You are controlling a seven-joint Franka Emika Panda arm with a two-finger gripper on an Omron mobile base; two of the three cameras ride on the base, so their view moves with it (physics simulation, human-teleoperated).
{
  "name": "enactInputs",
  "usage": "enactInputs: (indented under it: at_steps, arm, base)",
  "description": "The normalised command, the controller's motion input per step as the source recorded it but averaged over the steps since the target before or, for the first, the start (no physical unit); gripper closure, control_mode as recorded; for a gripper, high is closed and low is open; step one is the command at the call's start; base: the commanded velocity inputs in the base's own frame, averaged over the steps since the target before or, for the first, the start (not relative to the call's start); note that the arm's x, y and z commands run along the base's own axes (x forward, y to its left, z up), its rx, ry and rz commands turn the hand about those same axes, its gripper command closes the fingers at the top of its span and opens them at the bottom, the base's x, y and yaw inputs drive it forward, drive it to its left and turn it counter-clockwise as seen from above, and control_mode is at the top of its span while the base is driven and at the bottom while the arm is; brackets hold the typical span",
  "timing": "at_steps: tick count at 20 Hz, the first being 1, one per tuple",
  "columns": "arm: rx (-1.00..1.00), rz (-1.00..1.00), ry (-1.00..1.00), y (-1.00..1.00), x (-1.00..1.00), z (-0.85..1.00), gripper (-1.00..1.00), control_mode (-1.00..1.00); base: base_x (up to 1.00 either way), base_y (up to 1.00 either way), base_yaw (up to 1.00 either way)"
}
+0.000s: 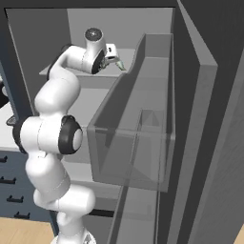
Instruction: Place one corn and one fish in each tupperware on the nearby counter, to pack two identical lunches.
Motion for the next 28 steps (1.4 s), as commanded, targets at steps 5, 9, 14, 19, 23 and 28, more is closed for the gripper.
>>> enactInputs:
  at_steps: [5, 9, 14, 19, 23, 28]
  arm:
    - [0.00, 0.00, -0.09, 0.01, -0.84, 0.09, 1.00, -1.00]
    - [0.00, 0.00, -0.14, 0.00, -1.00, 0.25, 1.00, -1.00]
    - [0.00, 0.00, -0.10, 0.00, -1.00, 0.00, 1.00, -1.00]
    - [0.00, 0.00, 0.00, 0.00, -1.00, 0.01, 1.00, -1.00]
    - [-0.03, -0.03, 0.01, 0.00, -1.00, -0.04, 1.00, -1.00]
    - [-0.06, -0.04, 0.01, 0.00, -1.00, -0.24, 1.00, -1.00]
  base:
    - [0.00, 0.00, 0.00]
    - [0.00, 0.00, 0.00]
    - [0.00, 0.00, 0.00]
    - [0.00, 0.00, 0.00]
    - [0.00, 0.00, 0.00]
    - [0.00, 0.00, 0.00]
